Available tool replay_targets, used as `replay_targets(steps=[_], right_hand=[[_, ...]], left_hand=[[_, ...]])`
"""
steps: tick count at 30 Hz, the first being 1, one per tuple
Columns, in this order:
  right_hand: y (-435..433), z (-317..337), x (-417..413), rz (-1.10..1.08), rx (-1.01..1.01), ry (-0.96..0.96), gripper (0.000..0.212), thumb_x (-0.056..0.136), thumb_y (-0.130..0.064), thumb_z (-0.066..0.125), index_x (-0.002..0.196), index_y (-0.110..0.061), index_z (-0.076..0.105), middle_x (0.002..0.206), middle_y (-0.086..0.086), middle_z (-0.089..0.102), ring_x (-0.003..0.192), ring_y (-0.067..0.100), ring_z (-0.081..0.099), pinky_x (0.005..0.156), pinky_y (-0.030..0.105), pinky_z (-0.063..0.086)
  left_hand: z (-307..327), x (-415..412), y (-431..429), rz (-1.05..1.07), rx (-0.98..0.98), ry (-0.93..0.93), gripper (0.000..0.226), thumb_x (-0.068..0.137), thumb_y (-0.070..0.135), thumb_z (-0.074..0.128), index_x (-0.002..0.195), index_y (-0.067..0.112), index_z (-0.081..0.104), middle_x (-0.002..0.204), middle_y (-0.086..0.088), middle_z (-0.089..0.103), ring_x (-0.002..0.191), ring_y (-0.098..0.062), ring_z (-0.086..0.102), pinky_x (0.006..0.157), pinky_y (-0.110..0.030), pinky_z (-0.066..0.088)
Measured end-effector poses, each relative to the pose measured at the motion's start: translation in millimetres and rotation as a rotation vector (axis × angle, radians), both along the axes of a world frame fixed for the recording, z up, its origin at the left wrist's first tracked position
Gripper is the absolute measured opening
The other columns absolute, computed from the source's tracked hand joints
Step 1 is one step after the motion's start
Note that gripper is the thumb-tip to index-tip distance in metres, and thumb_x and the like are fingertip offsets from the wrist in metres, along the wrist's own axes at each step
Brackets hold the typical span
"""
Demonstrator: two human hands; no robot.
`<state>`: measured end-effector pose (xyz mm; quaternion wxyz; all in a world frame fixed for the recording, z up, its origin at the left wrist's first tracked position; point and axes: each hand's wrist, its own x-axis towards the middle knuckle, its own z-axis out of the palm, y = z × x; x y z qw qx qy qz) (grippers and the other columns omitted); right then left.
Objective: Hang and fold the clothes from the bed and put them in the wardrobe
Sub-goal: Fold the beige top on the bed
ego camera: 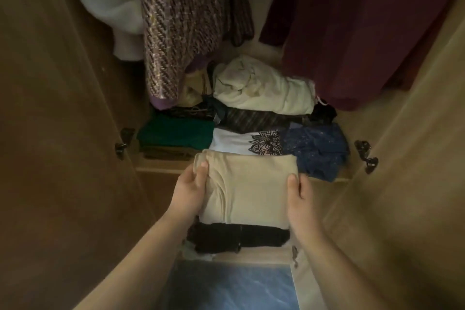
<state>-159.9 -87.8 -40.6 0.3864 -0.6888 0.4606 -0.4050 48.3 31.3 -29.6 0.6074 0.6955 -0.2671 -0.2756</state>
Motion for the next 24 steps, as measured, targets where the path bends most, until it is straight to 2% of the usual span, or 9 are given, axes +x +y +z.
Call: replay_targets(steps=[2,5,9,12,16,18,20,22,24], right_hand=[[-28,-6,12,0.006,0.002,0.029,0.040,0.094,-0.064,0.029,0.106,-0.034,0.053,0.099,-0.005,0.066,0.094,0.018,0.063,0.087,0.046,0.051],[-75,-12,29,0.008,0.011,0.077,0.036,0.098,-0.058,0.031,0.093,-0.031,0.053,0.086,-0.007,0.063,0.080,0.009,0.061,0.074,0.040,0.051],[-141,-19,58,0.005,0.009,0.108,0.030,0.103,-0.046,0.033,0.085,-0.029,0.051,0.080,-0.009,0.056,0.074,0.002,0.052,0.072,0.033,0.039],[-182,-23,78,0.001,-0.050,0.148,0.032,0.104,-0.044,0.033,0.090,-0.023,0.052,0.078,-0.012,0.051,0.074,0.011,0.053,0.073,0.031,0.037],[-219,-25,97,0.048,-0.053,0.174,0.033,0.102,-0.049,0.031,0.090,-0.025,0.051,0.081,-0.009,0.055,0.078,0.017,0.055,0.071,0.031,0.038],[-230,-32,105,0.054,-0.081,0.311,0.036,0.101,-0.050,0.029,0.093,-0.023,0.052,0.084,-0.001,0.060,0.082,0.025,0.060,0.071,0.032,0.040],[-240,-41,113,0.064,-0.050,0.561,0.045,0.102,-0.050,0.026,0.102,-0.019,0.057,0.099,0.008,0.067,0.093,0.029,0.064,0.076,0.035,0.044],[-247,-44,119,0.091,0.034,0.676,0.052,0.102,-0.052,0.023,0.114,-0.017,0.060,0.111,0.009,0.067,0.102,0.029,0.064,0.082,0.037,0.044],[-254,-40,120,0.137,0.084,0.712,0.058,0.101,-0.056,0.022,0.120,-0.016,0.059,0.116,0.009,0.066,0.106,0.029,0.063,0.084,0.038,0.045]], left_hand=[[-6,13,-29,0.015,0.049,-0.025,0.034,0.099,0.058,0.042,0.113,0.036,0.064,0.097,0.015,0.072,0.090,-0.001,0.068,0.077,-0.021,0.050],[-6,32,-76,0.036,0.077,-0.082,0.035,0.100,0.055,0.041,0.114,0.032,0.064,0.097,0.015,0.069,0.084,0.002,0.066,0.065,-0.011,0.043],[-8,55,-136,0.065,0.122,-0.112,0.033,0.102,0.050,0.043,0.109,0.026,0.066,0.097,0.009,0.069,0.092,-0.007,0.064,0.071,-0.022,0.045],[-11,69,-172,0.108,0.112,-0.119,0.035,0.102,0.047,0.045,0.109,0.021,0.067,0.098,0.005,0.069,0.093,-0.010,0.064,0.079,-0.028,0.047],[-12,90,-207,0.131,0.198,-0.199,0.037,0.103,0.046,0.044,0.104,0.016,0.065,0.093,0.001,0.068,0.088,-0.016,0.064,0.071,-0.027,0.046],[-20,101,-219,0.133,0.310,-0.226,0.044,0.102,0.047,0.045,0.104,0.008,0.065,0.097,-0.008,0.068,0.092,-0.026,0.064,0.079,-0.033,0.048],[-29,107,-228,0.144,0.441,-0.222,0.048,0.102,0.046,0.046,0.102,0.002,0.065,0.096,-0.015,0.066,0.094,-0.034,0.064,0.082,-0.036,0.048],[-40,110,-234,0.113,0.584,-0.286,0.046,0.104,0.041,0.043,0.112,-0.001,0.062,0.099,-0.017,0.064,0.099,-0.036,0.063,0.082,-0.037,0.048],[-37,109,-239,0.141,0.634,-0.277,0.044,0.106,0.024,0.038,0.143,0.000,0.040,0.125,-0.020,0.055,0.110,-0.032,0.057,0.083,-0.035,0.045]])
